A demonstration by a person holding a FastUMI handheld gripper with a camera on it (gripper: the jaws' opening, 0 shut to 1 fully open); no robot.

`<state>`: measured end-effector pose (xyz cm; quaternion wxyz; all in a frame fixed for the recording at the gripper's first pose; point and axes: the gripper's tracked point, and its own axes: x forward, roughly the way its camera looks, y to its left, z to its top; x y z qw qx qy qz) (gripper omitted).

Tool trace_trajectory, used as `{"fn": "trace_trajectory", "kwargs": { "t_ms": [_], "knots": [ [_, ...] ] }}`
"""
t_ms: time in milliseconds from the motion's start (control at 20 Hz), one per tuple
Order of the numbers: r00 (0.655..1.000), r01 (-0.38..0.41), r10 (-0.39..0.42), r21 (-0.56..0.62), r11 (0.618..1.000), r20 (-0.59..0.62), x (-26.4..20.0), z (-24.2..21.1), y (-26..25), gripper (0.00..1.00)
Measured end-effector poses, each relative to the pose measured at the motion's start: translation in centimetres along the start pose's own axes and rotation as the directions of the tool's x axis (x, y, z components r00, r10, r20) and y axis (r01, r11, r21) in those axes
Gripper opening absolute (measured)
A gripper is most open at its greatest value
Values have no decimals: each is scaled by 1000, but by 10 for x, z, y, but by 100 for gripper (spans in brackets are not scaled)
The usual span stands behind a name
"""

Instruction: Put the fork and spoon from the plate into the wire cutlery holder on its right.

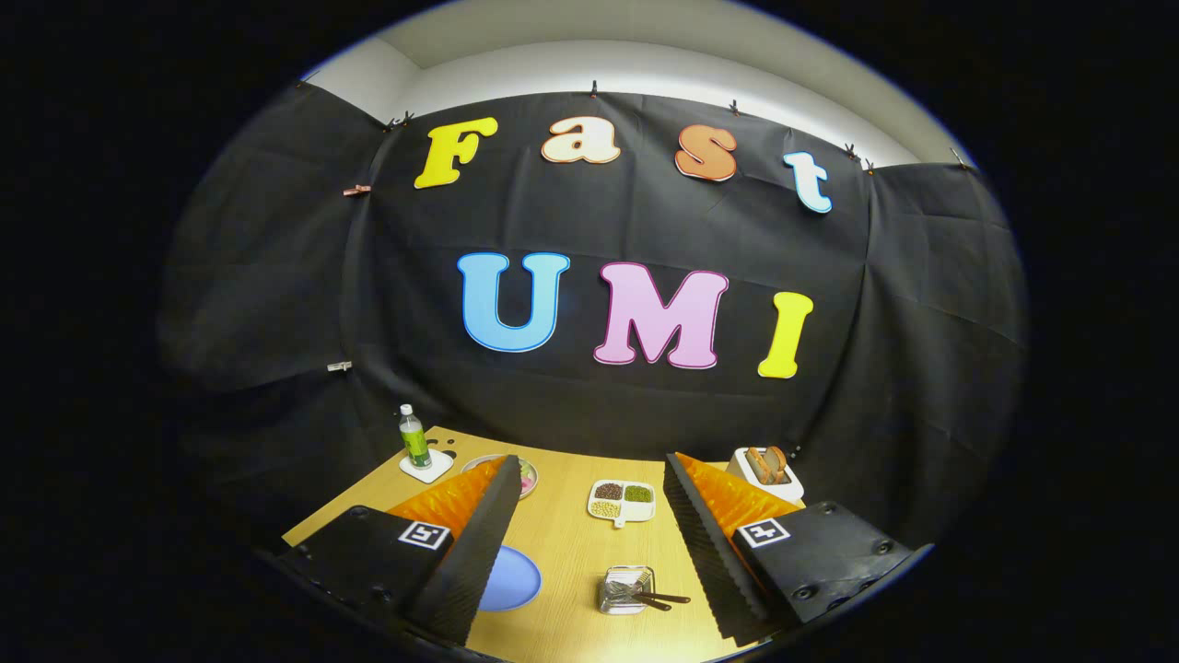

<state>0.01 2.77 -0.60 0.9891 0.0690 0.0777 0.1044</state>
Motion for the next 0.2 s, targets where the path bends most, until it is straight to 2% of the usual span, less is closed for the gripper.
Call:
{"fn": "trace_trajectory", "kwargs": {
  "t_ms": [200],
  "knots": [
    [1000,1,-1,-3,1000,-6,-1,-2,1,97]
  ]
}}
